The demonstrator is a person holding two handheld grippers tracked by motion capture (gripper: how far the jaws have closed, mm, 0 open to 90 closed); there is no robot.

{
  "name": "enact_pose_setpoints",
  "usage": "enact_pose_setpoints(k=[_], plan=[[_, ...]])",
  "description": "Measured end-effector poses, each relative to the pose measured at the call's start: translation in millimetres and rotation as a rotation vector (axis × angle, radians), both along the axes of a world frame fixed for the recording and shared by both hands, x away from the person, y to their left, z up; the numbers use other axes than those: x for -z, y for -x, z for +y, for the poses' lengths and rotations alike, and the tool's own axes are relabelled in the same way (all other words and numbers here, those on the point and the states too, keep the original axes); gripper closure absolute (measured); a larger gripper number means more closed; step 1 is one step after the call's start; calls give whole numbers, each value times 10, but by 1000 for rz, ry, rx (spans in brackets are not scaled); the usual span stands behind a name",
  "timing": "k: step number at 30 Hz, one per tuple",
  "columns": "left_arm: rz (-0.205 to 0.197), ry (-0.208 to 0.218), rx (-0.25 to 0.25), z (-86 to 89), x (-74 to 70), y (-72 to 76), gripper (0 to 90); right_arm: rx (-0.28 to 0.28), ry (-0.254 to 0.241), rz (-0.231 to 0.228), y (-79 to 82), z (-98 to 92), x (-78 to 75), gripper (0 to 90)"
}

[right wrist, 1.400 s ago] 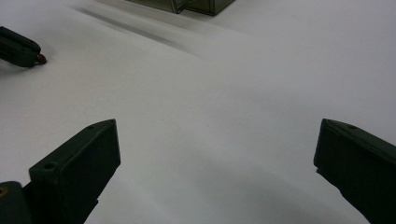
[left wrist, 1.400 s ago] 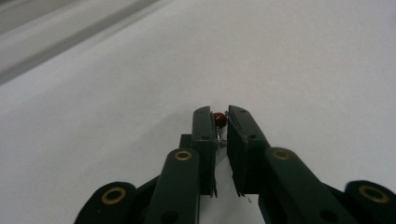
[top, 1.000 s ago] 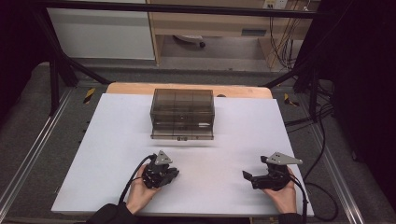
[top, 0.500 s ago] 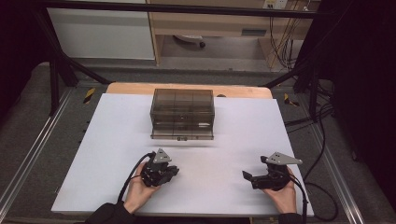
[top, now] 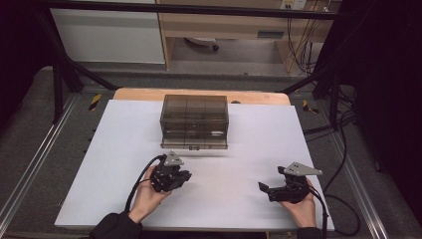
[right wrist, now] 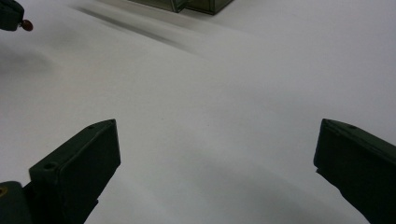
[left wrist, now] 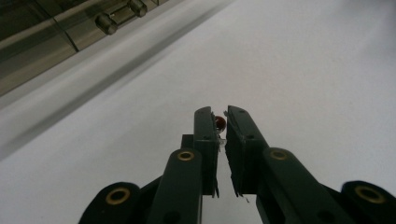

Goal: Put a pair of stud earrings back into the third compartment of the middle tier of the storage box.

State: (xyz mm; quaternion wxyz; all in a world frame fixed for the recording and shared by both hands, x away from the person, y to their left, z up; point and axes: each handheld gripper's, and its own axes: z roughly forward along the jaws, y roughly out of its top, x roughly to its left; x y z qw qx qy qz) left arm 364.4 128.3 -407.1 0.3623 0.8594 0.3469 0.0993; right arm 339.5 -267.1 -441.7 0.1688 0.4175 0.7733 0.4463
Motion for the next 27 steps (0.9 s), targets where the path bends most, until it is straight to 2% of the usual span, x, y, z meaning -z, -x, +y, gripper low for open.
enact_pose_setpoints(k=[14, 27], plan=[[-23, 1, 9, -170, -222, -197, 817, -2, 3, -2, -1, -6, -2, 10], [-34, 9, -8, -355, -379, -400, 817, -6, 5, 2, -3, -3, 2, 9]])
